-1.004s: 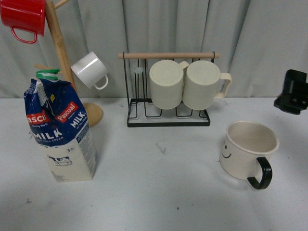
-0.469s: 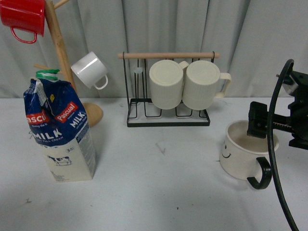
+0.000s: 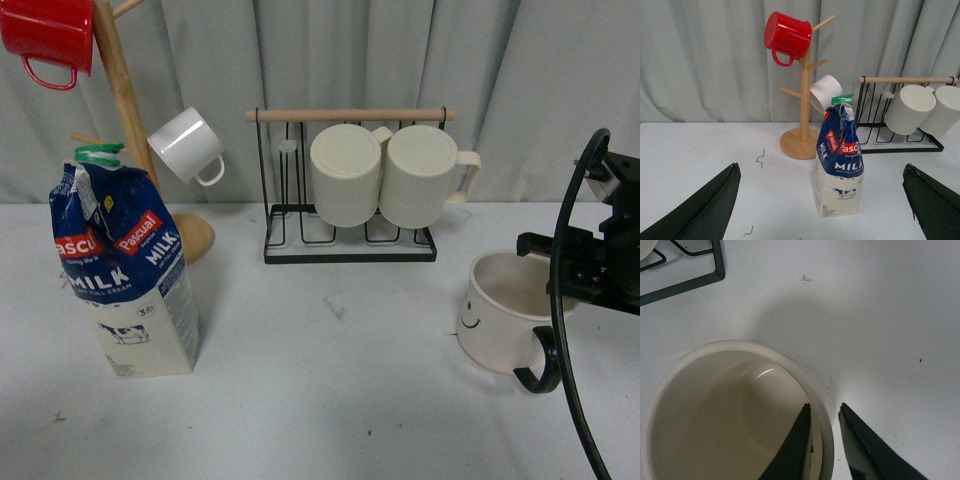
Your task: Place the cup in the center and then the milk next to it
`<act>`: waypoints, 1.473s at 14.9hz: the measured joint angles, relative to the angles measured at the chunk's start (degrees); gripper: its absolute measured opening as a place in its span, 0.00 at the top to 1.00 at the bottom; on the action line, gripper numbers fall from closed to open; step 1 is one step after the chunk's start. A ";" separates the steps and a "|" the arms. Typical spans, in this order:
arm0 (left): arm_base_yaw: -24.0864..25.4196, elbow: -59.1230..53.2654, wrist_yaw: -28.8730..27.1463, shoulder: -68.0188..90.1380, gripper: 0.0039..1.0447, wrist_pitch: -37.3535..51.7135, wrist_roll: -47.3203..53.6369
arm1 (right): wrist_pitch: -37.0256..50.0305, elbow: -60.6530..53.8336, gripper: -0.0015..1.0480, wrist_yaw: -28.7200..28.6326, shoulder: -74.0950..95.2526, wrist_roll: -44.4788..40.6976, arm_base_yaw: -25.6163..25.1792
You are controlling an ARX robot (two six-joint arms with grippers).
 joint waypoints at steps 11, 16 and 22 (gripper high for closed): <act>0.00 0.00 0.00 0.00 0.06 0.00 0.00 | -7.13 5.22 0.97 6.82 -3.89 3.41 16.48; 0.00 0.00 -0.02 0.00 0.06 0.00 0.00 | -12.37 12.68 0.97 11.52 2.73 7.52 21.33; 0.00 0.00 0.00 0.00 0.06 0.02 0.00 | -13.55 13.46 0.97 11.61 3.26 9.55 19.50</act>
